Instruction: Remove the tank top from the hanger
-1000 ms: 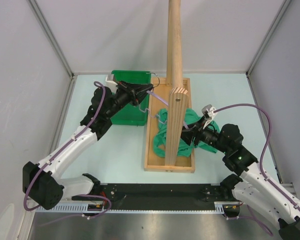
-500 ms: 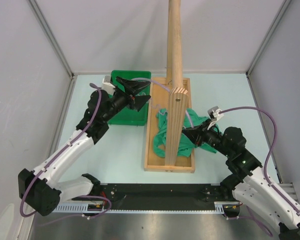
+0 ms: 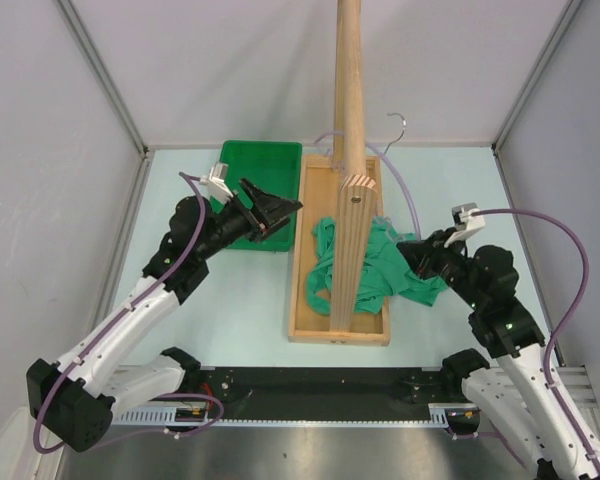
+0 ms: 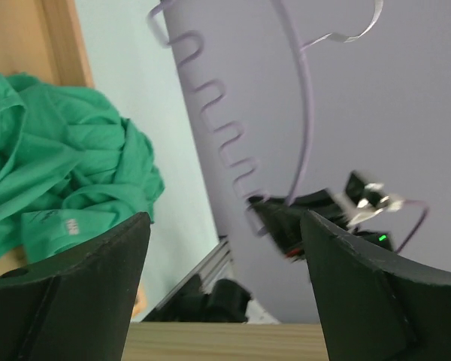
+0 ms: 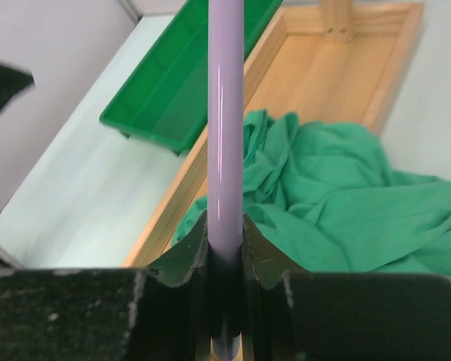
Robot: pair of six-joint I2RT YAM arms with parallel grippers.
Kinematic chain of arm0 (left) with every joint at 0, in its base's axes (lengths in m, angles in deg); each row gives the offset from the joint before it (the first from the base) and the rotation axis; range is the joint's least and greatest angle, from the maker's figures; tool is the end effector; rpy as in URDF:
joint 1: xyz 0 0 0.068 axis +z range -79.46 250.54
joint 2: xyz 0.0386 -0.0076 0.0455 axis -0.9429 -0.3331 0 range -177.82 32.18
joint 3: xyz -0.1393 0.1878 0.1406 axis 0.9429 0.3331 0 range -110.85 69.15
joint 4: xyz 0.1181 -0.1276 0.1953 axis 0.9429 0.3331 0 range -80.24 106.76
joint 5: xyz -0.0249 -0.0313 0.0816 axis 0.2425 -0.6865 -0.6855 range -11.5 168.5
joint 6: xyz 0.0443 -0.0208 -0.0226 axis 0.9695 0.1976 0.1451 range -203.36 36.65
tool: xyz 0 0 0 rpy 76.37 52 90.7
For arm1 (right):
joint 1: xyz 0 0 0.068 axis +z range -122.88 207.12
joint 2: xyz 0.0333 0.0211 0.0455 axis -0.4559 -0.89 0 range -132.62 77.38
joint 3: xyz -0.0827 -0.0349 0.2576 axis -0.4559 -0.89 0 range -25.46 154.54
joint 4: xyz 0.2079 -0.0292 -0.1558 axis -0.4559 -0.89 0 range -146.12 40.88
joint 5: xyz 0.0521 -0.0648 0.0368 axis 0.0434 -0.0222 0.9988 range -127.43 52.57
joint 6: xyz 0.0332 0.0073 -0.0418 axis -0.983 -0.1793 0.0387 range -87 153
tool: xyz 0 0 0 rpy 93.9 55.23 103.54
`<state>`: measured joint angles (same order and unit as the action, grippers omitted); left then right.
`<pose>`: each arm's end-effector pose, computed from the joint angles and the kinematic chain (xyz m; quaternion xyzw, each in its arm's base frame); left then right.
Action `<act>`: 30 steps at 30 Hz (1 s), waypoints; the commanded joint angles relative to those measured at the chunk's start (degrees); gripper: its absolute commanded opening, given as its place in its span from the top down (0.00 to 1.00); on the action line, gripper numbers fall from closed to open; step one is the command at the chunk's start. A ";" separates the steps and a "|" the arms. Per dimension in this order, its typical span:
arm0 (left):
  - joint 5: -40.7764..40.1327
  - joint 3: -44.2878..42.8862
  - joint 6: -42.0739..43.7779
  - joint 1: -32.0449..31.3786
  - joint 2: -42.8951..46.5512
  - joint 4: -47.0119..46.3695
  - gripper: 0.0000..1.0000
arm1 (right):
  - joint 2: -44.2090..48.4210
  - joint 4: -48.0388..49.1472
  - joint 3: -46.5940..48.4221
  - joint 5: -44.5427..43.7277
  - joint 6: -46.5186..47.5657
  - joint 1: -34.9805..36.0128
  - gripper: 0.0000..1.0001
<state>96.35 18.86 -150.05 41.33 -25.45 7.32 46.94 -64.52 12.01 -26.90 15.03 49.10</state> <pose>0.2013 -0.1250 0.3555 -0.1345 0.7229 -0.5726 0.3625 0.1237 0.0570 0.3209 -0.0862 0.7511 0.2876 0.5880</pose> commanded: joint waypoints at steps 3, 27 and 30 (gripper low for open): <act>5.62 0.89 11.05 0.56 1.99 1.47 0.14 | -3.04 3.62 9.72 9.42 2.42 -8.70 1.00; 17.31 2.12 20.11 0.56 -0.12 3.49 0.13 | -25.02 5.99 34.33 32.01 6.64 -12.31 1.00; 18.01 2.38 20.11 0.56 -0.38 3.14 0.13 | -26.07 5.38 34.77 32.63 6.73 -12.22 1.00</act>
<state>112.22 21.38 -131.82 41.48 -25.80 11.69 21.50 -63.36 43.42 2.12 21.28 37.01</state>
